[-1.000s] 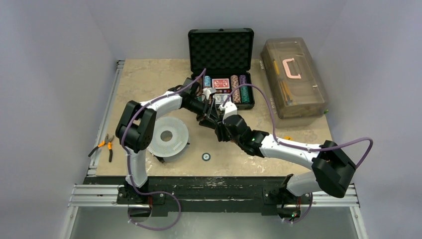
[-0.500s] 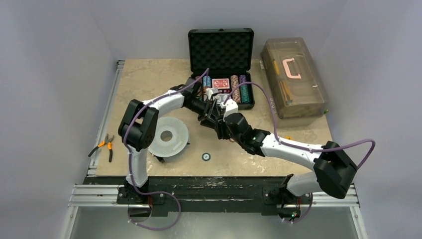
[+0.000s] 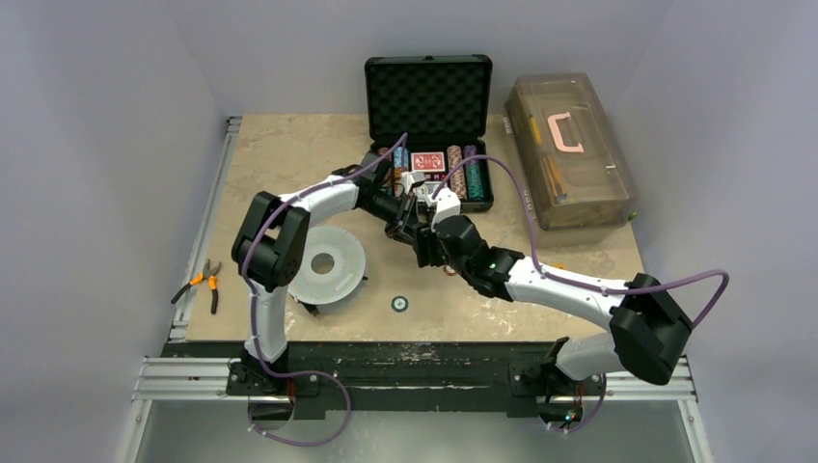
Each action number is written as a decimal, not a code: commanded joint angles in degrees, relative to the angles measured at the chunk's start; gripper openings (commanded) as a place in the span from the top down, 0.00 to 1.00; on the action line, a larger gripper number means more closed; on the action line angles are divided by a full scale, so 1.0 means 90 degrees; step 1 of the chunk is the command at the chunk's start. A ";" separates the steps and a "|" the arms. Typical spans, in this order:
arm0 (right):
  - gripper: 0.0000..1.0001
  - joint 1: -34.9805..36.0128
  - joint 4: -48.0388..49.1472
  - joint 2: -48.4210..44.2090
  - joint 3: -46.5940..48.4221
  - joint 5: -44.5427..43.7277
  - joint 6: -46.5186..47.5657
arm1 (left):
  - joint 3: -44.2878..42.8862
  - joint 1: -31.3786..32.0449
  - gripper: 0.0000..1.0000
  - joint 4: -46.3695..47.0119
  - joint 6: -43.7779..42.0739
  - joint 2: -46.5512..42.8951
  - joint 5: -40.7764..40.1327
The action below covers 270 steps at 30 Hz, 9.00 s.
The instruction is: Pack up texas hold em set
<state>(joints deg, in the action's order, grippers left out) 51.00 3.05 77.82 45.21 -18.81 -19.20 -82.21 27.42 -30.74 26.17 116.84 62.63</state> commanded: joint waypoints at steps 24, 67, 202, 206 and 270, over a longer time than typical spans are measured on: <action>0.63 -0.2959 0.0589 -0.0894 0.0350 0.7502 -0.2436 | 0.0420 0.0231 1.00 0.1390 -0.0429 -0.1995 0.1595; 1.00 -0.2845 -0.1632 0.5591 0.7074 0.2148 -0.2305 | 0.1142 -0.0862 0.10 -0.0023 -0.1151 -0.4556 -0.5351; 0.72 0.1310 -0.1043 0.1006 0.0147 -0.1300 -0.1431 | 0.0958 -0.1265 0.19 0.0318 0.0189 -0.3206 -0.2469; 0.72 0.0842 -0.0663 0.0328 -0.0331 -0.0974 -0.1156 | 0.0722 -0.1103 0.28 0.0209 0.0300 -0.2399 -0.1559; 0.34 -0.1116 -0.0449 -0.1969 -0.0555 0.3565 -0.1147 | -0.0110 0.0262 1.00 -0.0581 -0.1236 -0.1345 0.0268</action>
<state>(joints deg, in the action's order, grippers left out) 47.51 -1.76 64.51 38.68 -6.83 -23.16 -83.31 30.13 -39.09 17.47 109.08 58.98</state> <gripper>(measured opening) 0.697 0.022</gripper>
